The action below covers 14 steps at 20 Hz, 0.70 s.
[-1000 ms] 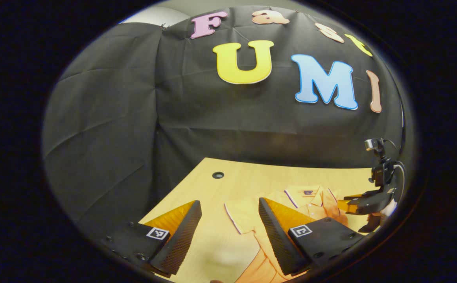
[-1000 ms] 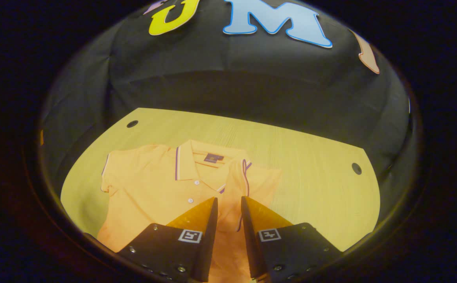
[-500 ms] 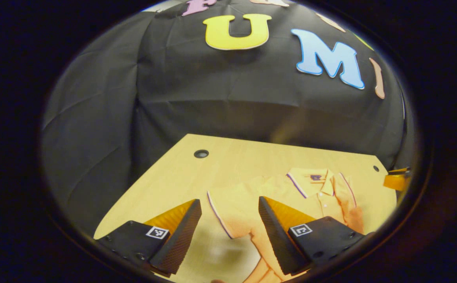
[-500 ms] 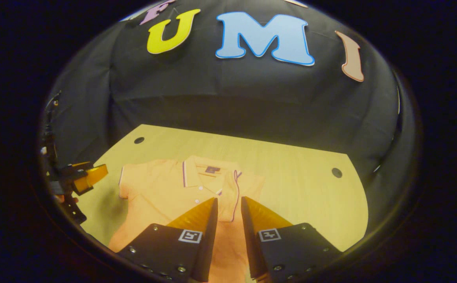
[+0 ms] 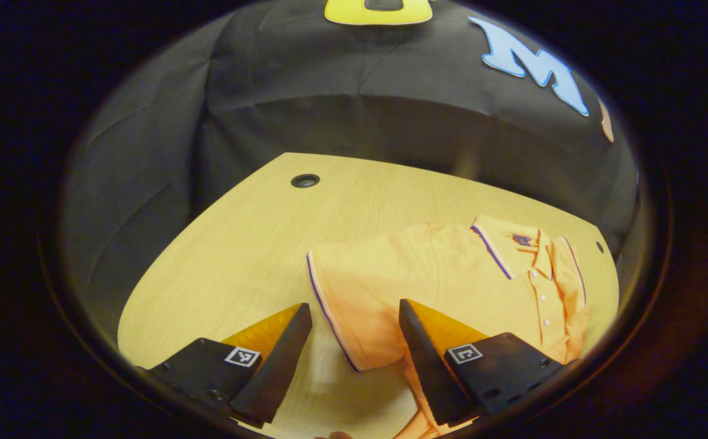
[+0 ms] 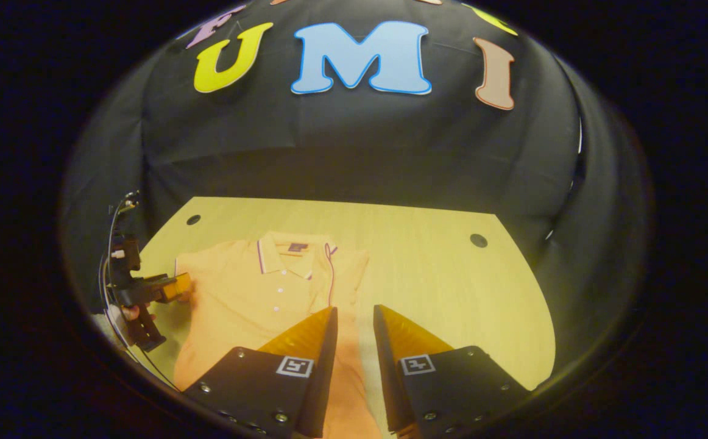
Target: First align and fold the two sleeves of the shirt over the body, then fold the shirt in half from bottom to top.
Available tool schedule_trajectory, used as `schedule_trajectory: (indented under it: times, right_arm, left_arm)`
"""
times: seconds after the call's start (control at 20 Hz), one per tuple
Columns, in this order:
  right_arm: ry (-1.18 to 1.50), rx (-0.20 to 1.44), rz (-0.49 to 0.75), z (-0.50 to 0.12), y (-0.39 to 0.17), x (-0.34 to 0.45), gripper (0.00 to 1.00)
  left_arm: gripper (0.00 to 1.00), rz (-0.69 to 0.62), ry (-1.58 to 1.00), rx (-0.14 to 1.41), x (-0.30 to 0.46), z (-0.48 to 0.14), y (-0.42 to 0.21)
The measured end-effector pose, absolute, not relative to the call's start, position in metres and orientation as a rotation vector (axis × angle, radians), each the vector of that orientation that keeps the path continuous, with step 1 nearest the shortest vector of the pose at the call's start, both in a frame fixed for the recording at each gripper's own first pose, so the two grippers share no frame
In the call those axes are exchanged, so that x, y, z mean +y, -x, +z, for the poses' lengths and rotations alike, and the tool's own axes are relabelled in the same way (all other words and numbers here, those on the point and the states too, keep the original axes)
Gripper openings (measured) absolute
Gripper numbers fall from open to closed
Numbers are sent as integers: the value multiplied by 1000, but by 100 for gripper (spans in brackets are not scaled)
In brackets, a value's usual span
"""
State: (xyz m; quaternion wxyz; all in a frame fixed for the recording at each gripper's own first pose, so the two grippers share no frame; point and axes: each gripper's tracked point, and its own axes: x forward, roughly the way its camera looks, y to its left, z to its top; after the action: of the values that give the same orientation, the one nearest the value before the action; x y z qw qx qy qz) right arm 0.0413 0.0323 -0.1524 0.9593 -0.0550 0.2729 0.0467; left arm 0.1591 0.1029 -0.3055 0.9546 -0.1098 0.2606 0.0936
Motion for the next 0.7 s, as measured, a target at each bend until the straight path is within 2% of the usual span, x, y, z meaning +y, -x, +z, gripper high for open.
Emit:
schedule_trajectory:
  times: [0.4, 0.45, 0.5, 0.55, 0.65, 0.7]
  right_arm:
    - [86, 560, 55, -152, -34, 25, 37]
    - [77, 561, 52, -153, -31, 24, 37]
    - [70, 561, 49, -153, -31, 23, 37]
    - [67, 563, 46, -153, -31, 22, 37]
    - [60, 570, 43, -155, -29, 20, 37]
    - [58, 571, 42, -156, -27, 19, 37]
  left_arm:
    - [92, 232, 177, 556, 96, -320, -161]
    - [75, 233, 174, 553, 95, -321, -162]
    - [68, 230, 173, 551, 95, -321, -164]
    - [67, 221, 175, 543, 94, -320, -165]
    - [26, 211, 173, 542, 92, -320, -166]
    - [26, 215, 165, 543, 91, -321, -166]
